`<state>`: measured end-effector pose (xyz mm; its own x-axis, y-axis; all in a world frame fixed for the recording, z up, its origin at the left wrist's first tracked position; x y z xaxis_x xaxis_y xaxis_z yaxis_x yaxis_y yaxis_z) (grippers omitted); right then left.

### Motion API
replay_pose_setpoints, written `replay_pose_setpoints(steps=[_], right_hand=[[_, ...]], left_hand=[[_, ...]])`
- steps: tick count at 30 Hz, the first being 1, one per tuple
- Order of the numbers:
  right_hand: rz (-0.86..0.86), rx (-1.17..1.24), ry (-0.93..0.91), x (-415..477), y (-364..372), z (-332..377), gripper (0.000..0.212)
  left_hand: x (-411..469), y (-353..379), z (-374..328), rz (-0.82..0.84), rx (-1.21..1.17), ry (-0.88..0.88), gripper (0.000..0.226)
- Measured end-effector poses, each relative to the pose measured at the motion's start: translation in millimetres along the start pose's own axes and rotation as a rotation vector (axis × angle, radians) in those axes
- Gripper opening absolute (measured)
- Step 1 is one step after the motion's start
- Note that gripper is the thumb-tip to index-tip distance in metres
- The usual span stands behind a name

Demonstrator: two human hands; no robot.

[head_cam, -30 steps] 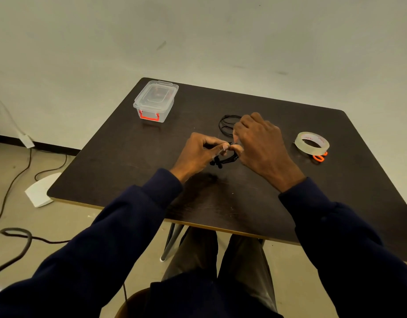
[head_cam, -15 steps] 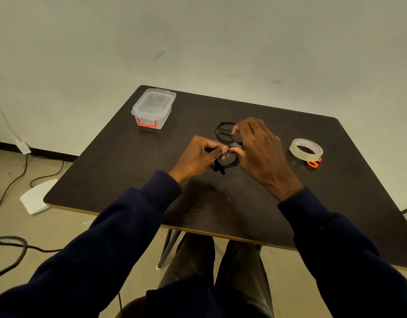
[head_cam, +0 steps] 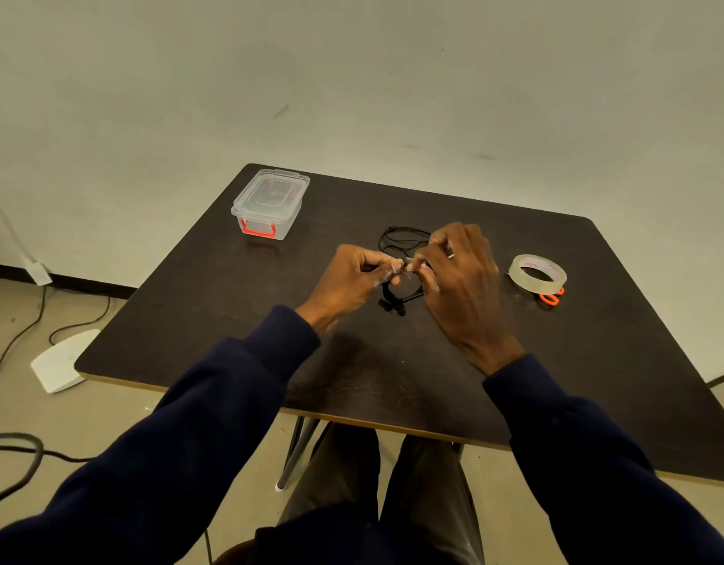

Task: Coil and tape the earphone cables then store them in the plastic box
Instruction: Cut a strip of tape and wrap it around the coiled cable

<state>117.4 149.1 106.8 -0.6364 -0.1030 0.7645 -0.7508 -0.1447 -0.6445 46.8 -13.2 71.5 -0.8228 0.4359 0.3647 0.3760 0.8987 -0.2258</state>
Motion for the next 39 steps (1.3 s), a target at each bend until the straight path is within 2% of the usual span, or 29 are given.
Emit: replay_pose_setpoints(steps=[3,9,13,17,20,24,30,39], right_hand=[[-0.009,0.008,-0.011,-2,1,-3,0.018],[-0.131,0.085,0.015,-2,-2,-4,0.022],[-0.160,0.010,-0.035,-3,-2,-6,0.015],[-0.105,0.004,-0.043,-3,-1,-7,0.019],[-0.052,0.019,-0.004,-3,0,-6,0.015],[0.036,0.115,0.080,0,-2,-8,0.021],[0.217,0.322,0.197,5,-4,-9,0.026],[0.282,0.337,0.203,14,-10,-7,0.020]], left_hand=[[3,2,-1,0.002,-0.018,0.020,0.021],[4,4,-4,-0.013,-0.046,-0.007,0.021],[4,5,-6,-0.014,-0.067,-0.028,0.021],[3,5,-7,-0.019,-0.095,-0.034,0.021],[3,5,-9,-0.014,-0.101,-0.016,0.022],[3,3,-12,-0.010,-0.035,0.038,0.025],[-1,0,-20,-0.007,0.048,0.142,0.018],[-3,-6,-32,-0.191,0.081,0.179,0.014]])
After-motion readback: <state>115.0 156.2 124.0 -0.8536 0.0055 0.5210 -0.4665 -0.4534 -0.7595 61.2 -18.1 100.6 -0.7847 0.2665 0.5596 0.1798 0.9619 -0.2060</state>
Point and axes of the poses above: each hand's wrist, its own x-axis towards the middle knuckle, its own y-axis out of the palm, z = x × y, the point moved 2 cm from there along x, towards the middle knuckle, and after that the axes turned 7 degrees about y, right-handed, at the moved point
